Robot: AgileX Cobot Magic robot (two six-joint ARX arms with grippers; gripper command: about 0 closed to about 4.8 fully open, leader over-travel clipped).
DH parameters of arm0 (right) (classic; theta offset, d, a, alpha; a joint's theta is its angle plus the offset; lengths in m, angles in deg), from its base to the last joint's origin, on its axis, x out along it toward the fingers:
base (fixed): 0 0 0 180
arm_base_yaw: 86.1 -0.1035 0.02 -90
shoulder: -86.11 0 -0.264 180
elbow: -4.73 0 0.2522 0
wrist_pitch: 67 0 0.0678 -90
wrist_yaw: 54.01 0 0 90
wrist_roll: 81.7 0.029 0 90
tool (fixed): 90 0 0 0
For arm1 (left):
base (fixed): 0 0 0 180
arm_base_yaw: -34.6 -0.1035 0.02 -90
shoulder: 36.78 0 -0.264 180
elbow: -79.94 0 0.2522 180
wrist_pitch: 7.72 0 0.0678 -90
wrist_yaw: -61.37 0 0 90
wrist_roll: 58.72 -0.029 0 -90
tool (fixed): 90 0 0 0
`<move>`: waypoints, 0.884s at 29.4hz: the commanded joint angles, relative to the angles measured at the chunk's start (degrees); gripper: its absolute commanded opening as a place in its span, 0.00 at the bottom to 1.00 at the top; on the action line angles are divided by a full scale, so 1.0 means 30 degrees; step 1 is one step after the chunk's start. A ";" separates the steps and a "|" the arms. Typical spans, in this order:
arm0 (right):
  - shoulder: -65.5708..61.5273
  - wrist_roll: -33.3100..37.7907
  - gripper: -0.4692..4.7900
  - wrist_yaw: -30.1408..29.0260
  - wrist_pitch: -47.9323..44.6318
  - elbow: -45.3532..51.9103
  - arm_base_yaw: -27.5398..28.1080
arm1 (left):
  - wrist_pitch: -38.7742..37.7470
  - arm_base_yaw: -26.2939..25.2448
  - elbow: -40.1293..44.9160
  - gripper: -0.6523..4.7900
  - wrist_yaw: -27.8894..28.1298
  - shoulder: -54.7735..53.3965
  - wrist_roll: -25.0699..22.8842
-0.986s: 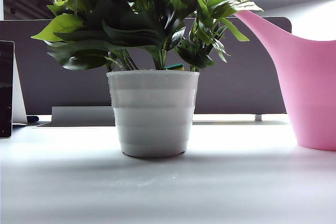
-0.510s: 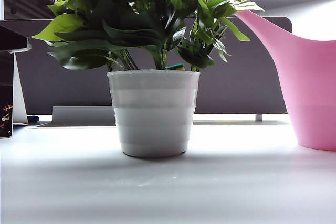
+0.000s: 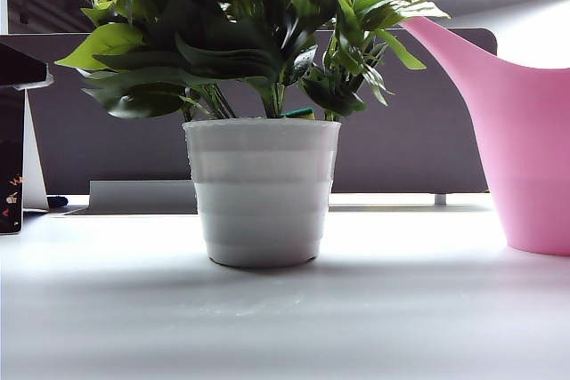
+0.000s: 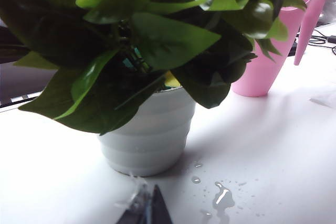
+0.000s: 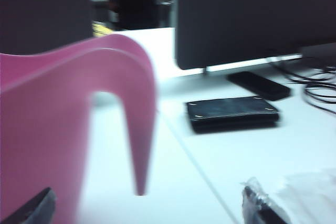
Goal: Pick up the watering can from the table, water the potted plant, and put the can back.
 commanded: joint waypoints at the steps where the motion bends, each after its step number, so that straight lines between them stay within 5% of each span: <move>1: -0.2557 -0.0284 0.94 -0.2259 -0.2637 -0.0087 0.1632 | 0.0219 -0.0022 -0.0015 0.11 -0.0007 -0.0022 0.0051; 13: -1.4083 0.0823 0.94 -0.8473 -0.9464 -0.2535 0.6513 | 0.0219 -0.0022 -0.0015 0.11 -0.0007 -0.0022 0.0051; 26: -1.9453 0.0787 0.94 -0.8852 -1.3653 -0.3803 0.6572 | 0.0226 -0.0022 -0.0015 0.11 -0.0007 -0.0022 0.0051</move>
